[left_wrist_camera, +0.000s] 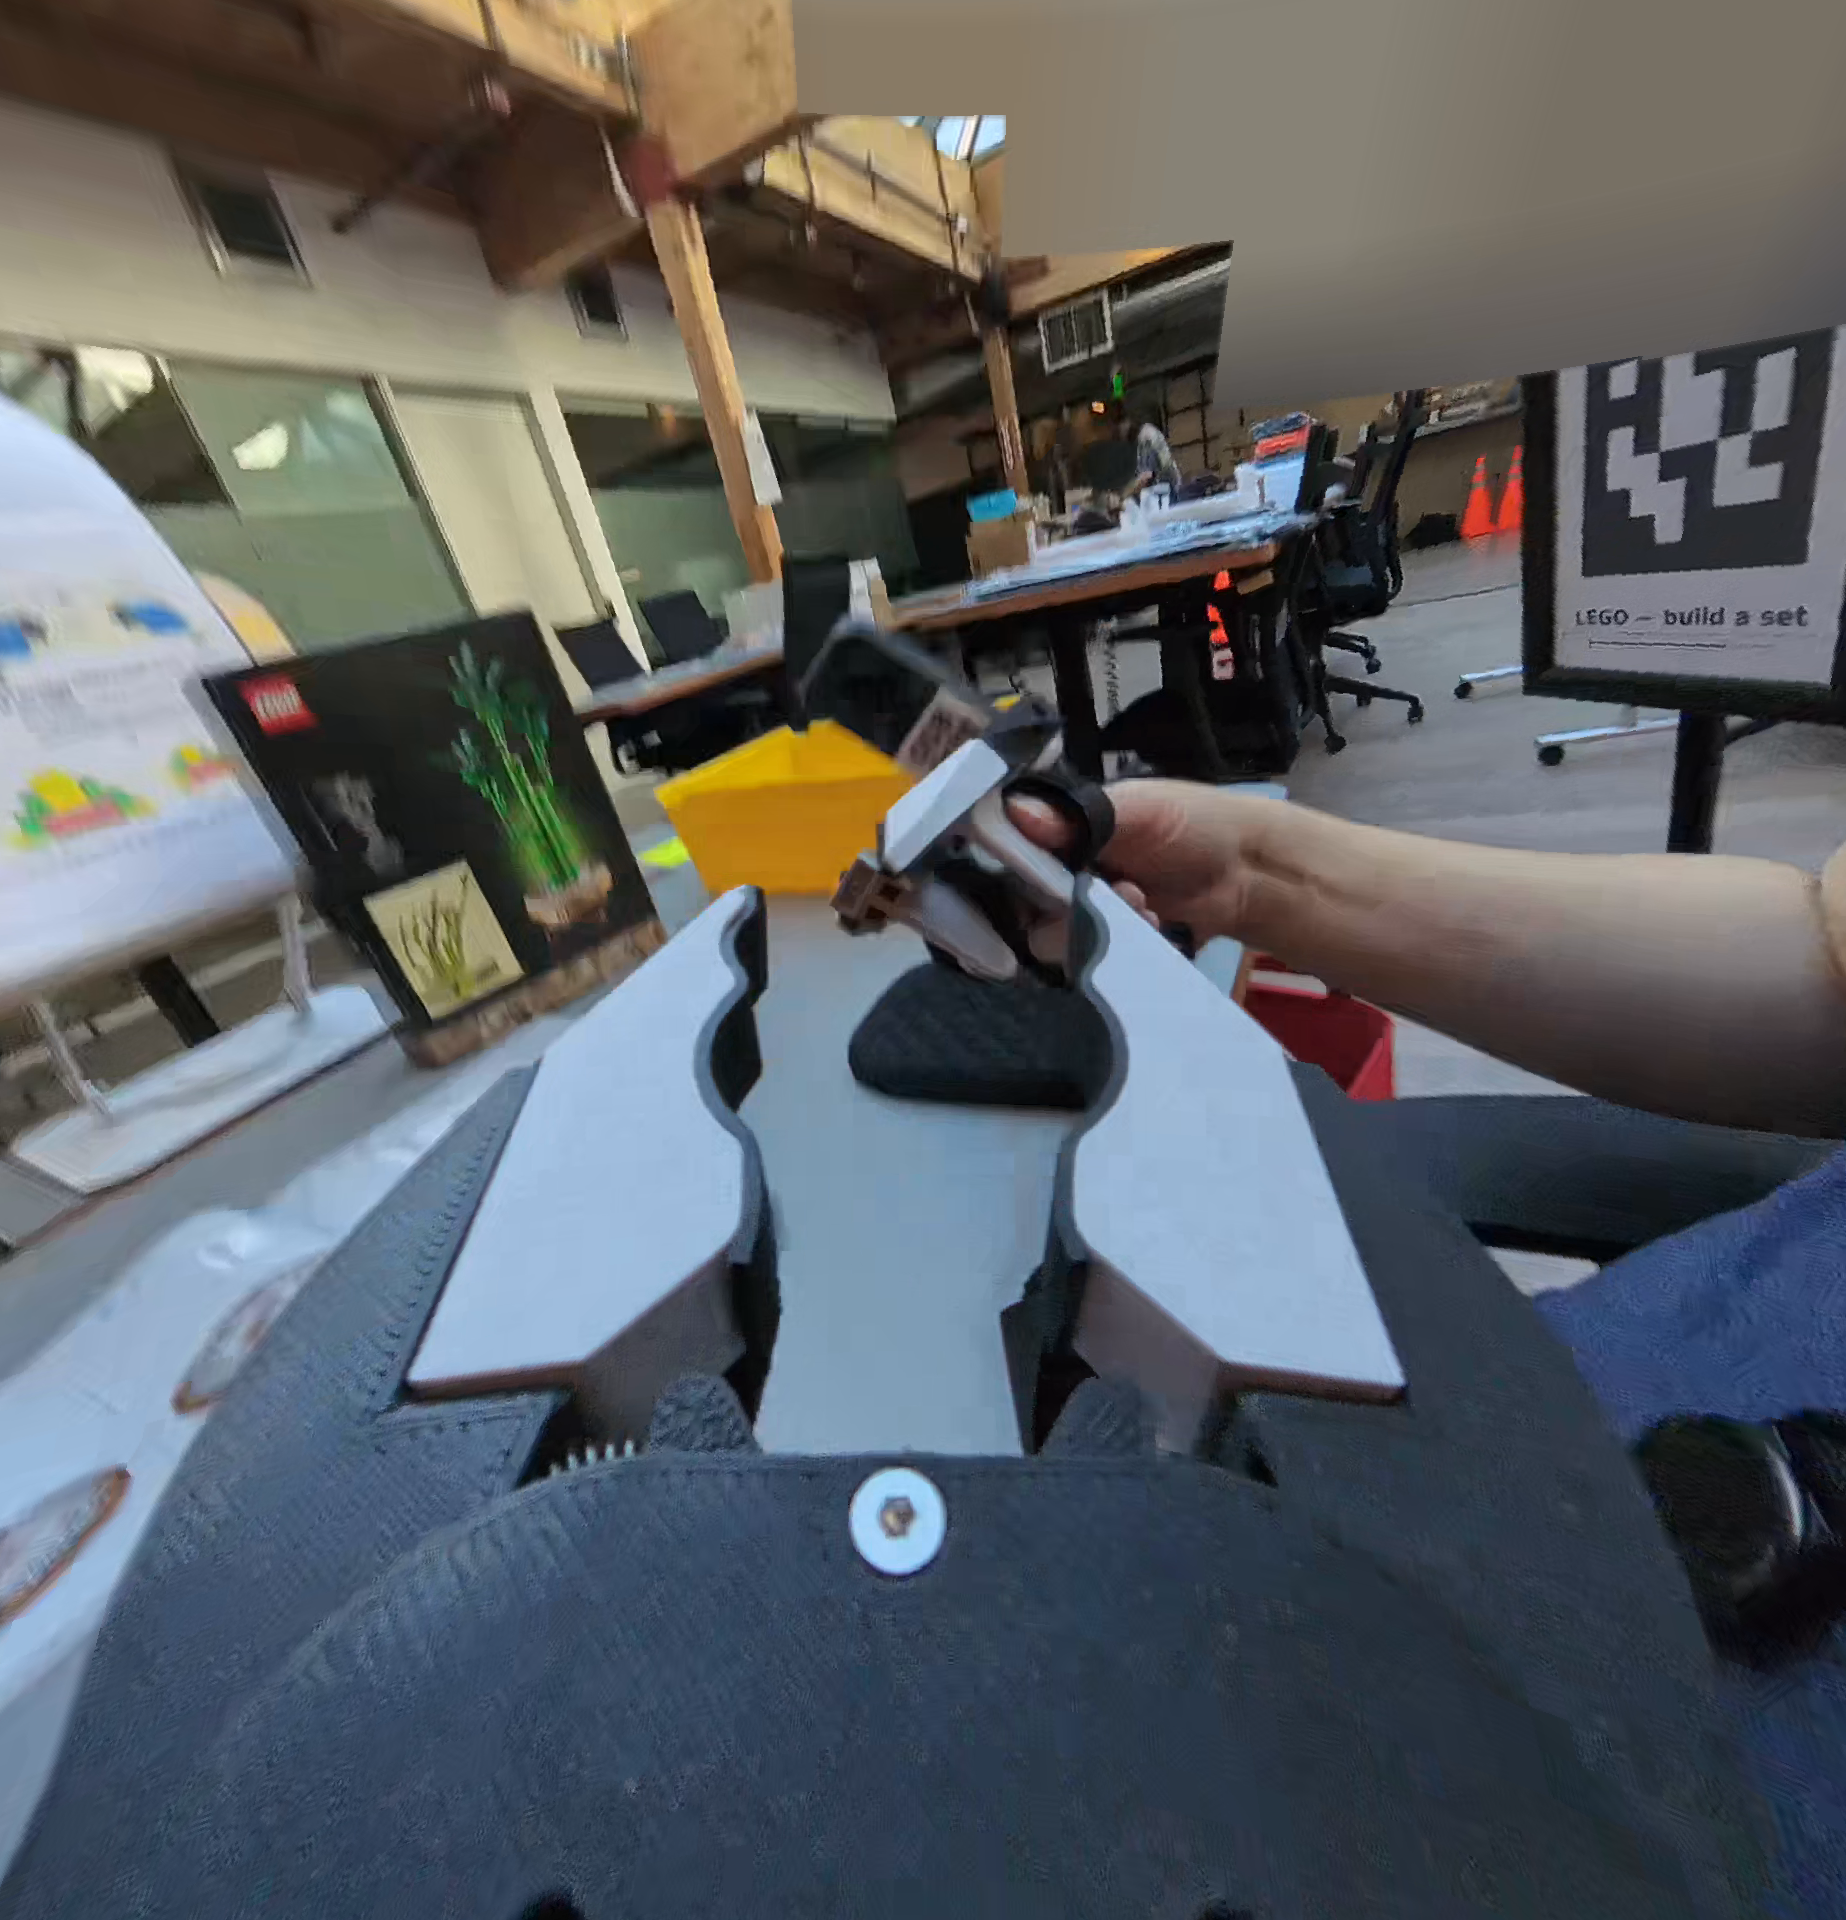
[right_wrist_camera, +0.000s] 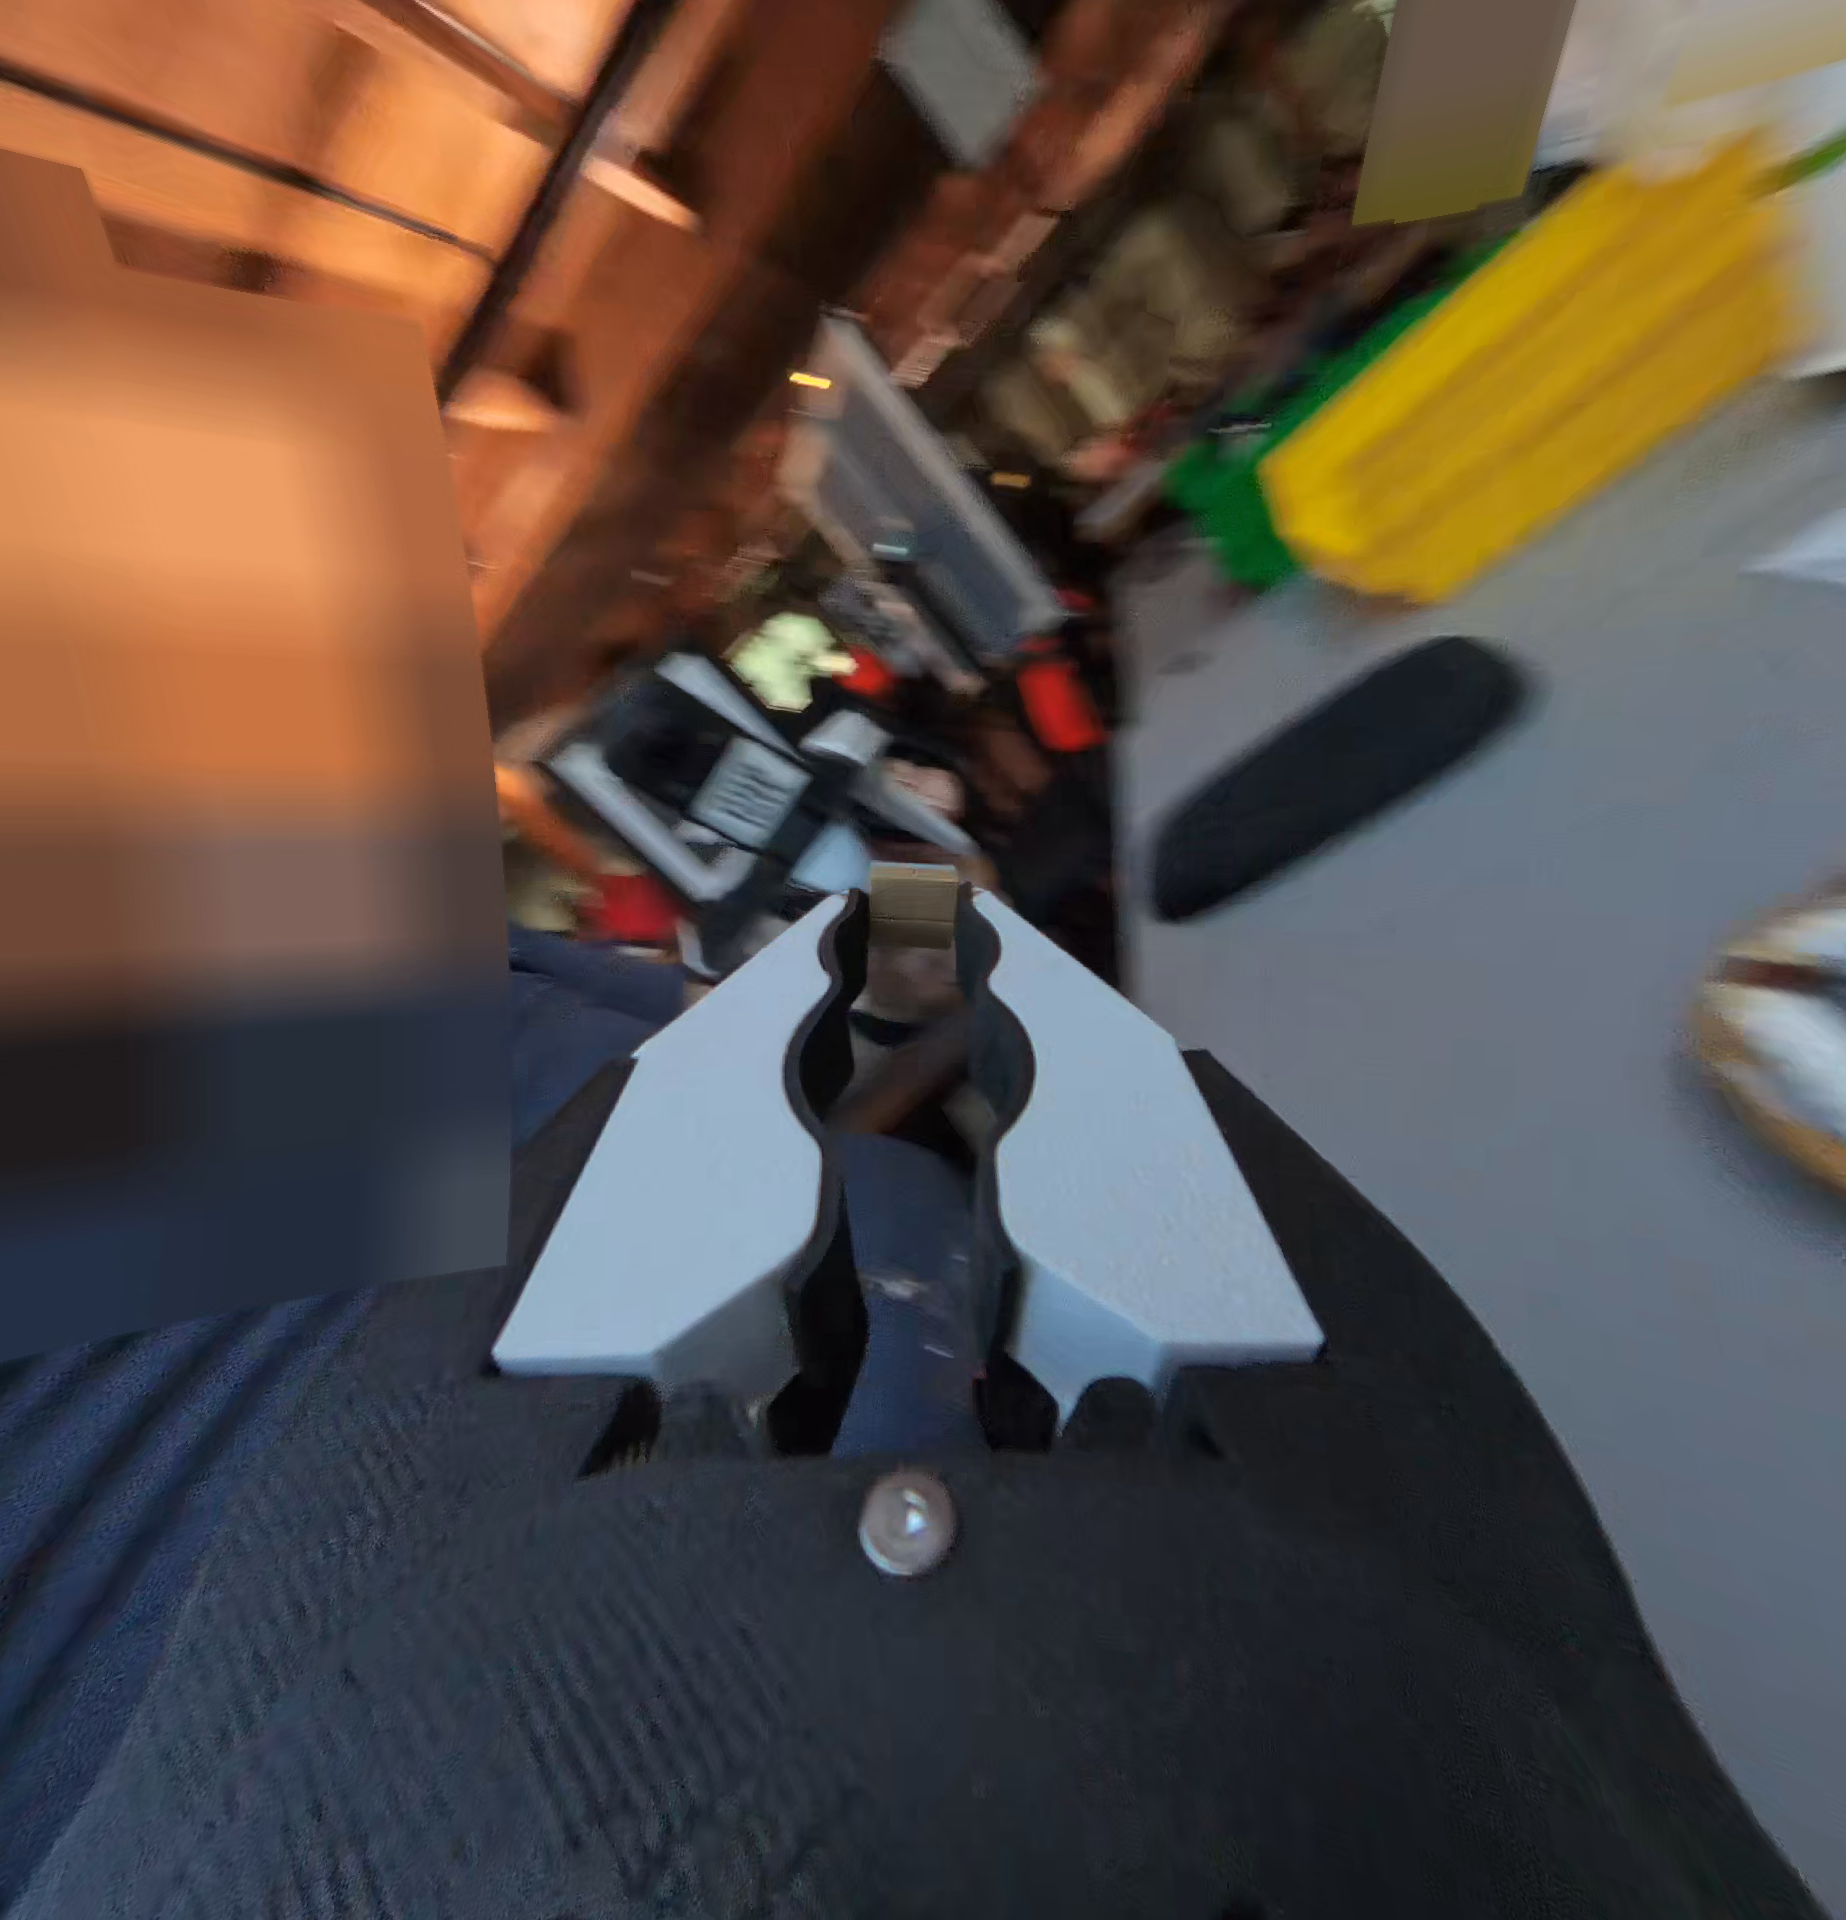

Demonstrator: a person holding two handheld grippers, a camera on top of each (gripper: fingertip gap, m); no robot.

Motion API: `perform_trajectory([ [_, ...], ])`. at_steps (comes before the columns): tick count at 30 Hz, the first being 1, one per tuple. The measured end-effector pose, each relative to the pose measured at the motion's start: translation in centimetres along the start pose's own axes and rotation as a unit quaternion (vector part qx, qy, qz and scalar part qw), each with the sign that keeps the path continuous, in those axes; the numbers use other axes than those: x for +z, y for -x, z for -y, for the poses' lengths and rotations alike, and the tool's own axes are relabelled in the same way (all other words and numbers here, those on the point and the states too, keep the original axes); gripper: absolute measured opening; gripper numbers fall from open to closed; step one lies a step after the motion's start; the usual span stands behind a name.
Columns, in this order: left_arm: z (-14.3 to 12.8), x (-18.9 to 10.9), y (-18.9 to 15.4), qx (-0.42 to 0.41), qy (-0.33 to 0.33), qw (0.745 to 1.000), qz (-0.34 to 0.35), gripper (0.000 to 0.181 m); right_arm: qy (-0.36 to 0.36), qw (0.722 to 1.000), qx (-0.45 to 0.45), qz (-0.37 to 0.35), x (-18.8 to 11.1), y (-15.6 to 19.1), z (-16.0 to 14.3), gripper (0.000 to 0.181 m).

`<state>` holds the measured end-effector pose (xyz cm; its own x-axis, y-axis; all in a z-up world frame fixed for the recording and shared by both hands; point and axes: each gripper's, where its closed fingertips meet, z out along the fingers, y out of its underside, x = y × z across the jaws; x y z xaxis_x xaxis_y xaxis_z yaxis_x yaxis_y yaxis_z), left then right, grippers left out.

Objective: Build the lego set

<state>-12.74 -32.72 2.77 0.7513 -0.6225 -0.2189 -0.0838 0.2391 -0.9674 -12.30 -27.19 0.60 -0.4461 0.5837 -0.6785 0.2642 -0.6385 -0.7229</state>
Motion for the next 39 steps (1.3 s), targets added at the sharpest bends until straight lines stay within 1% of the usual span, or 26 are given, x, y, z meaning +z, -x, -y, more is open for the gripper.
perform_trajectory([
  [1,-1.7,-0.2,1.2,-0.035,0.035,0.999,-0.001,0.064,0.025,0.992,-0.047,-0.119,-1.8,-3.6,-0.2,0.014],
  [2,-3.6,-0.3,2.6,-0.060,0.075,0.995,0.004,0.075,0.061,0.974,-0.077,-0.206,-3.4,-6.3,-0.6,0.015],
  [3,-5.5,-0.4,4.0,-0.075,0.116,0.990,0.005,0.084,0.109,0.957,-0.093,-0.251,-4.2,-7.8,-1.6,0.015],
  [4,-7.2,-0.5,5.2,-0.083,0.158,0.984,0.006,0.088,0.160,0.944,-0.102,-0.272,-4.3,-8.5,-2.7,0.015],
  [5,-8.4,-0.6,6.4,-0.086,0.190,0.978,0.009,0.091,0.211,0.926,-0.111,-0.291,-4.2,-9.2,-3.9,0.015],
  [6,-8.8,-0.5,7.2,-0.088,0.203,0.975,0.009,0.090,0.263,0.902,-0.130,-0.317,-4.3,-10.1,-5.0,0.016],
  [8,-8.4,-0.1,8.3,-0.086,0.197,0.977,0.008,0.086,0.354,0.840,-0.179,-0.369,-5.0,-11.9,-6.4,0.016],
  [9,-8.2,0.1,8.7,-0.082,0.193,0.978,0.012,0.084,0.384,0.820,-0.196,-0.377,-5.2,-12.4,-6.8,0.016],
  [11,-8.2,0.2,9.1,-0.076,0.196,0.978,0.017,0.081,0.409,0.804,-0.195,-0.384,-5.2,-13.1,-7.2,0.016],
  [14,-8.9,-0.1,8.9,-0.077,0.204,0.976,0.018,0.082,0.428,0.794,-0.198,-0.384,-5.2,-13.9,-7.4,0.016],
  [16,-9.4,-0.7,8.6,-0.083,0.210,0.974,0.019,0.083,0.442,0.796,-0.196,-0.364,-4.8,-13.8,-8.0,0.018],
  [17,-9.7,-1.1,8.5,-0.086,0.215,0.973,0.020,0.083,0.447,0.799,-0.194,-0.352,-4.7,-13.7,-8.3,0.028],
  [18,-9.8,-1.6,8.5,-0.089,0.217,0.972,0.023,0.084,0.445,0.804,-0.197,-0.342,-4.6,-13.5,-8.1,0.041],
  [20,-9.8,-2.5,8.4,-0.097,0.215,0.971,0.031,0.085,0.417,0.823,-0.223,-0.316,-3.9,-13.3,-6.6,0.069],
  [21,-9.6,-2.9,8.3,-0.101,0.211,0.972,0.034,0.084,0.384,0.826,-0.253,-0.326,-3.7,-13.8,-4.6,0.083],
  [22,-9.4,-3.3,8.2,-0.105,0.206,0.972,0.036,0.084,0.344,0.823,-0.291,-0.345,-3.5,-14.8,-2.3,0.096],
  [23,-9.2,-3.6,8.1,-0.109,0.202,0.973,0.038,0.084,0.320,0.821,-0.326,-0.341,-3.1,-15.7,-0.8,0.109],
  [24,-9.1,-3.9,7.9,-0.111,0.200,0.973,0.039,0.084,0.319,0.822,-0.336,-0.332,-2.9,-16.7,-0.4,0.126],
  [26,-8.9,-4.4,7.8,-0.112,0.202,0.972,0.043,0.084,0.354,0.818,-0.301,-0.340,-3.2,-19.3,-0.7,0.150],
  [28,-8.6,-4.8,7.6,-0.112,0.197,0.973,0.049,0.084,0.389,0.809,-0.283,-0.338,-3.3,-20.7,-1.3,0.149],
  [29,-8.5,-5.0,7.5,-0.115,0.194,0.973,0.050,0.084,0.394,0.809,-0.283,-0.331,-3.1,-21.0,-1.4,0.141],
  [31,-8.3,-5.4,7.3,-0.123,0.189,0.973,0.051,0.083,0.397,0.810,-0.283,-0.325,-2.6,-21.4,-1.5,0.133],
  [33,-8.6,-5.6,7.2,-0.131,0.190,0.972,0.053,0.082,0.409,0.805,-0.277,-0.330,-2.8,-21.8,-1.8,0.126],
  [34,-8.9,-5.6,7.2,-0.136,0.194,0.970,0.054,0.082,0.411,0.805,-0.275,-0.329,-2.7,-21.8,-1.9,0.123],
  [36,-9.8,-5.6,7.6,-0.149,0.205,0.965,0.064,0.080,0.404,0.809,-0.274,-0.328,-2.6,-21.6,-1.9,0.113],
  [39,-11.3,-4.9,8.4,-0.197,0.212,0.954,0.075,0.074,0.397,0.814,-0.266,-0.330,-2.6,-21.4,-2.0,0.112],
])
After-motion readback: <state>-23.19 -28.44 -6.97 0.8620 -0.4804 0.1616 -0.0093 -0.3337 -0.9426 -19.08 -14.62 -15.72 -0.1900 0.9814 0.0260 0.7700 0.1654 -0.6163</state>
